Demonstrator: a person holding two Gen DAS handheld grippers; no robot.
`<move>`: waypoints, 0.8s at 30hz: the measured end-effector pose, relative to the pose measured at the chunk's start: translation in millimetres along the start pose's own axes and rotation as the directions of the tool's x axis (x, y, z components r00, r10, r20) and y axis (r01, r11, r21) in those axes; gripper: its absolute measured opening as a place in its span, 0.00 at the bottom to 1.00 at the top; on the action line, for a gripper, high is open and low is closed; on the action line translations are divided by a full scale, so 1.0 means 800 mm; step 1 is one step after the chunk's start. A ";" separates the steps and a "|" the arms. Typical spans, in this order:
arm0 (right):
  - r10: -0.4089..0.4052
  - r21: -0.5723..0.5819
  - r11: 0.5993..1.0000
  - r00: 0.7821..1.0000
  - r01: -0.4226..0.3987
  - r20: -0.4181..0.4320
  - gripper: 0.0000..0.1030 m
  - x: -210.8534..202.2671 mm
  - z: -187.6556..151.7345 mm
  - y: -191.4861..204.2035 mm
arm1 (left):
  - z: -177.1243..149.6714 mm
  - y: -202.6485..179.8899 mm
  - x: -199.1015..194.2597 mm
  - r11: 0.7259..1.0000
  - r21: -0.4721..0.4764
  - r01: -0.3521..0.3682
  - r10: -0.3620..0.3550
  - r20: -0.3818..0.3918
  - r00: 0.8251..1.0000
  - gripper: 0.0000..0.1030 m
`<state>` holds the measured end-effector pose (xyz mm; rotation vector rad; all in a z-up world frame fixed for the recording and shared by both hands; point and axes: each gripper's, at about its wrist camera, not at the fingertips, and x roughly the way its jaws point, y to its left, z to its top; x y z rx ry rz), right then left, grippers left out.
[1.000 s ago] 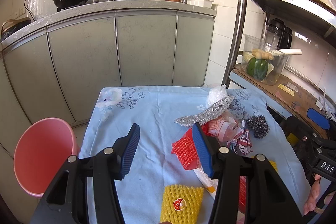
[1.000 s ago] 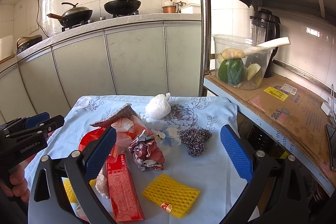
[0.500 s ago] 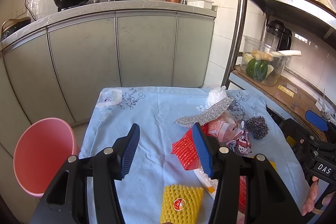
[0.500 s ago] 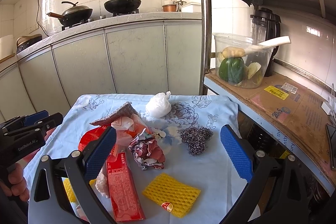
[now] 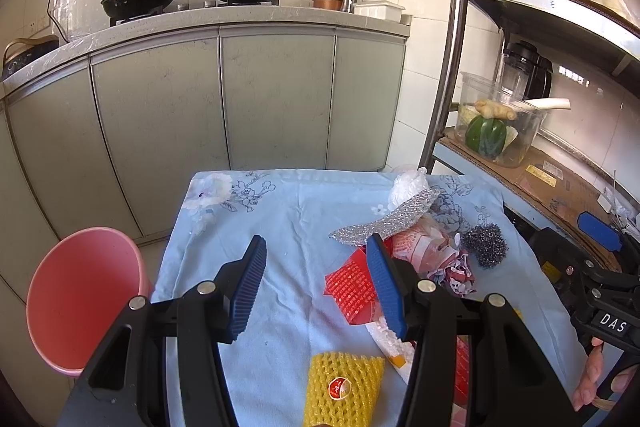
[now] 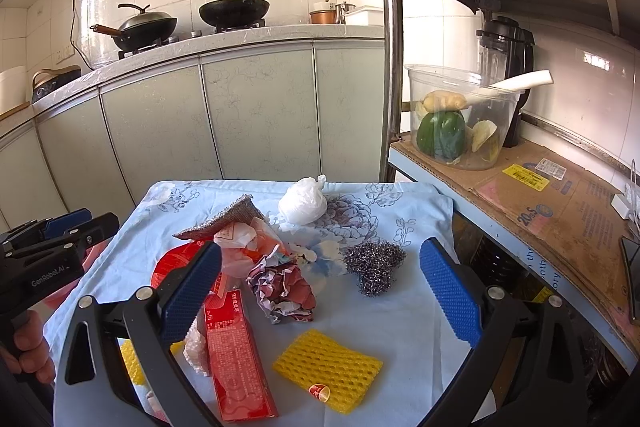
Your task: Collect trash
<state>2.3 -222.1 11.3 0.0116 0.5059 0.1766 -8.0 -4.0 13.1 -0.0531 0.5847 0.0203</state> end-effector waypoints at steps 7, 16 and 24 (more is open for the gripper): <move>0.000 0.000 1.000 1.000 0.000 0.012 0.97 -0.007 -0.001 0.001 | 0.007 -0.006 -0.008 1.000 0.008 0.005 -0.005 0.014 1.000 0.50; -0.003 0.000 1.000 1.000 0.003 0.028 0.97 -0.018 0.000 0.000 | -0.006 0.002 -0.015 1.000 0.010 0.022 -0.022 0.036 0.999 0.50; -0.015 0.000 1.000 0.999 0.015 0.038 0.97 -0.033 -0.002 -0.006 | -0.009 0.022 -0.031 0.999 0.014 0.049 -0.050 0.058 0.997 0.54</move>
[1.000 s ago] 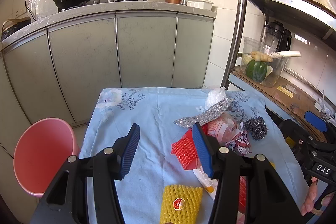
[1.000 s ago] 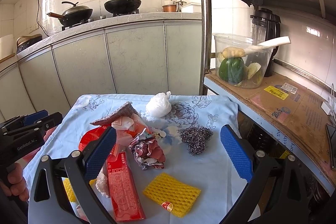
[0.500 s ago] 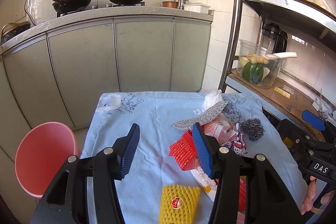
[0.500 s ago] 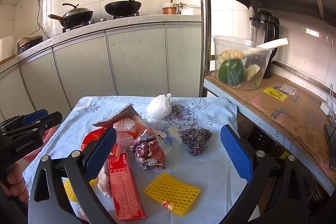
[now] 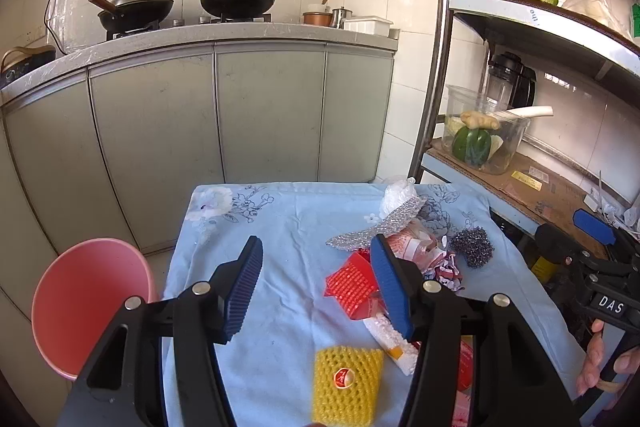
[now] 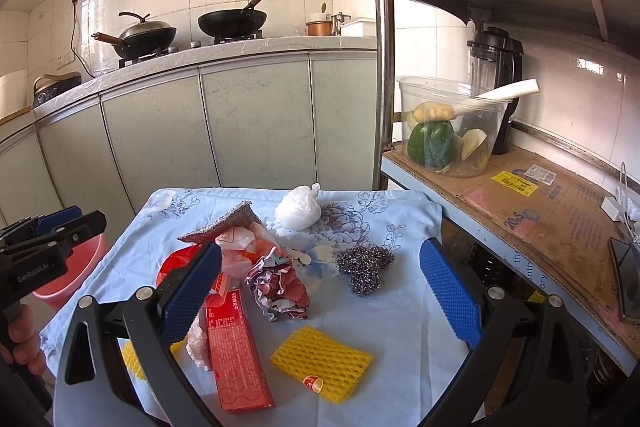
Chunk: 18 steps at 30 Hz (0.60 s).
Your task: Collect trash
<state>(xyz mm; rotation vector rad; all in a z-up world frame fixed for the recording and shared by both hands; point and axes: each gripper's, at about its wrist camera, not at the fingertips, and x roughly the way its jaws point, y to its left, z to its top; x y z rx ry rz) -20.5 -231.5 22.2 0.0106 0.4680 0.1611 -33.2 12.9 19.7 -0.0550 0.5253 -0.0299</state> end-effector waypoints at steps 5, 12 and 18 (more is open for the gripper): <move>0.000 0.002 1.000 1.000 0.000 -0.007 0.97 -0.008 -0.007 -0.008 | -0.007 0.029 -0.011 0.999 -0.034 0.016 -0.016 -0.005 1.000 0.55; 0.017 0.008 1.000 0.999 -0.017 -0.038 0.97 -0.017 -0.024 -0.019 | -0.030 0.060 -0.019 0.990 -0.060 0.128 -0.132 -0.067 0.989 0.55; 0.043 0.008 0.999 0.997 -0.043 -0.060 0.97 -0.028 -0.042 -0.025 | -0.058 0.055 -0.019 0.976 -0.032 0.215 -0.217 -0.115 0.969 0.55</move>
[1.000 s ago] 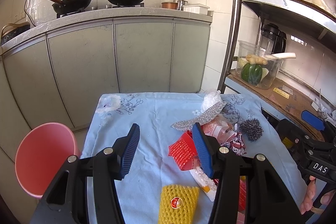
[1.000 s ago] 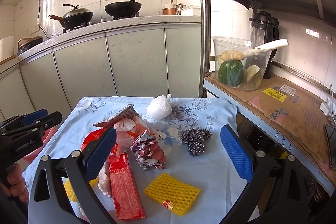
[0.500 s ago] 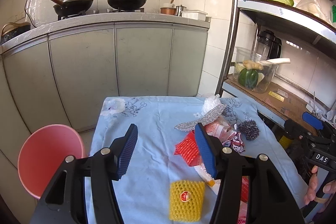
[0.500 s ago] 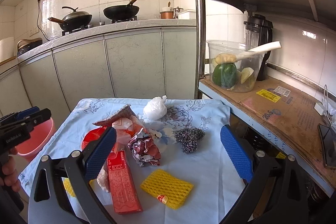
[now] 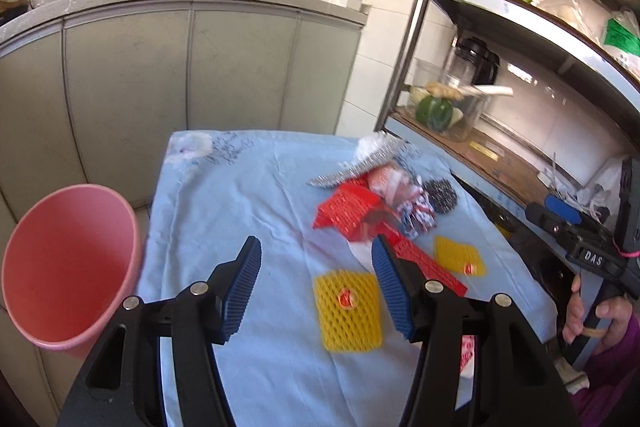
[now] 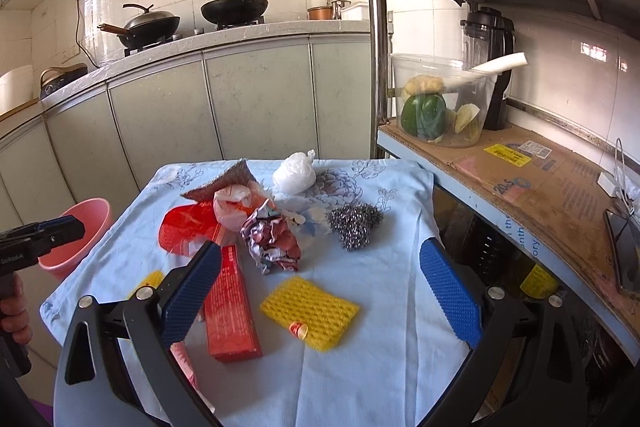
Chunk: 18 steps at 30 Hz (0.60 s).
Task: Collect trash
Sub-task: 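Grasp the yellow foam net with the left tool while the right tool grasps the pink paper bag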
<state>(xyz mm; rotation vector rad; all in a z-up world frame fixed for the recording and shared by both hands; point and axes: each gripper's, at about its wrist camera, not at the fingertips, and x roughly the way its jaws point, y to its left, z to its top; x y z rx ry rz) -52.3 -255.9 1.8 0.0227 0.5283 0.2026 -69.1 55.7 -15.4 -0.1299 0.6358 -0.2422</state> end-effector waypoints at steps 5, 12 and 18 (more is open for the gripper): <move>0.047 -0.026 0.999 0.999 -0.048 -0.026 0.91 -0.009 -0.016 0.004 | -0.026 -0.023 0.016 0.995 0.089 0.045 -0.039 -0.060 0.997 0.55; 0.135 -0.072 0.987 0.988 -0.140 -0.070 0.81 -0.020 -0.034 0.020 | -0.052 -0.030 0.043 0.992 0.113 0.054 -0.037 -0.146 0.989 0.54; 0.193 -0.112 0.973 0.976 -0.204 -0.101 0.79 -0.022 -0.044 0.037 | -0.064 -0.033 0.059 0.992 0.111 0.057 -0.036 -0.182 0.983 0.54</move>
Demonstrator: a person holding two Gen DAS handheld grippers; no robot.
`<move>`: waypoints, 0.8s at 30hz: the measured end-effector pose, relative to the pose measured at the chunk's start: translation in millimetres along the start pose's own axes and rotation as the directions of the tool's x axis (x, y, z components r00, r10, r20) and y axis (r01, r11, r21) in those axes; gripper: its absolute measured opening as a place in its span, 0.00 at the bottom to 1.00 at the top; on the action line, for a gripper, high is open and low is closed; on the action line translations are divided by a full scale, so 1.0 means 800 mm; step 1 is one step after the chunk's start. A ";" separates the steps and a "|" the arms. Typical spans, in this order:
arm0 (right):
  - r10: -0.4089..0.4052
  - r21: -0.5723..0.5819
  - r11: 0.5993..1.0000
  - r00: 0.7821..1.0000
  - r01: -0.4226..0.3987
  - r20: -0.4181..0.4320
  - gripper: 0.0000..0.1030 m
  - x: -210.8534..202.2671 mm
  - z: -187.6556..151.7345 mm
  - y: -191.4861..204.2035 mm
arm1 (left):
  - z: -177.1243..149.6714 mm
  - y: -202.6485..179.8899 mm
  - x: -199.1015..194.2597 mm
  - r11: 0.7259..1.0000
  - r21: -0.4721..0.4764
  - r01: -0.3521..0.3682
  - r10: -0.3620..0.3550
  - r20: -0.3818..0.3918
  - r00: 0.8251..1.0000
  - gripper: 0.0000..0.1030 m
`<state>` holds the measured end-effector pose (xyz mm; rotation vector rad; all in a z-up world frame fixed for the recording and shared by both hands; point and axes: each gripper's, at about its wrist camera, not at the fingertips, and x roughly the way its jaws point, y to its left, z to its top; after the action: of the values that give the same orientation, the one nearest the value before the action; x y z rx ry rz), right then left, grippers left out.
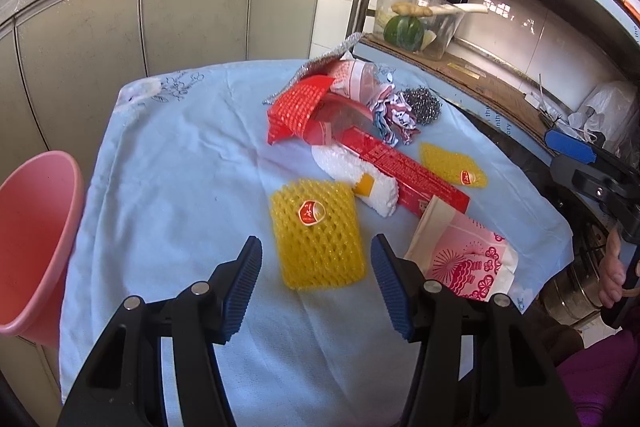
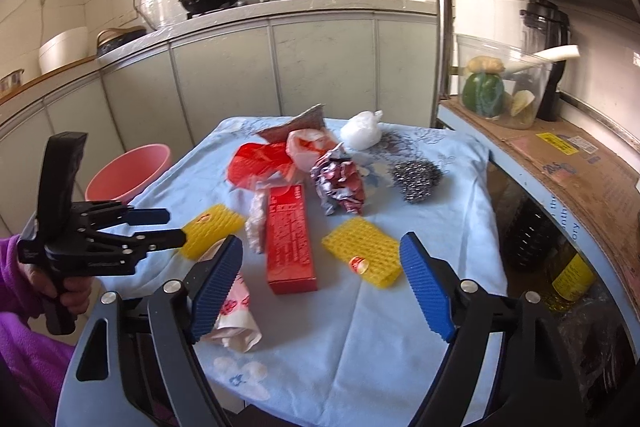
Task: Collect trash
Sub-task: 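Grasp the yellow foam net with the left tool while the right tool grasps the pink paper bag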
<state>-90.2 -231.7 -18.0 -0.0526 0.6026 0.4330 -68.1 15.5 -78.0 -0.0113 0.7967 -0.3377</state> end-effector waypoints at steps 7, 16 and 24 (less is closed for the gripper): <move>0.064 -0.041 0.997 0.997 -0.065 -0.041 0.77 0.008 -0.006 0.015 | -0.005 0.003 0.015 1.000 -0.015 -0.008 0.007 -0.036 0.999 0.48; 0.157 -0.032 0.986 0.980 -0.162 -0.119 0.70 0.026 -0.015 0.022 | -0.012 0.020 0.011 0.997 -0.073 0.025 -0.026 -0.013 1.000 0.09; 0.210 -0.069 0.970 0.945 -0.235 -0.252 0.48 0.054 -0.031 0.043 | -0.010 0.025 -0.016 0.997 -0.072 0.026 -0.022 0.055 0.998 0.08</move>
<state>-85.7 -188.1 -60.3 -0.1338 0.8333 0.6828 -76.3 39.6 -77.4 -0.0979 0.7549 -0.3296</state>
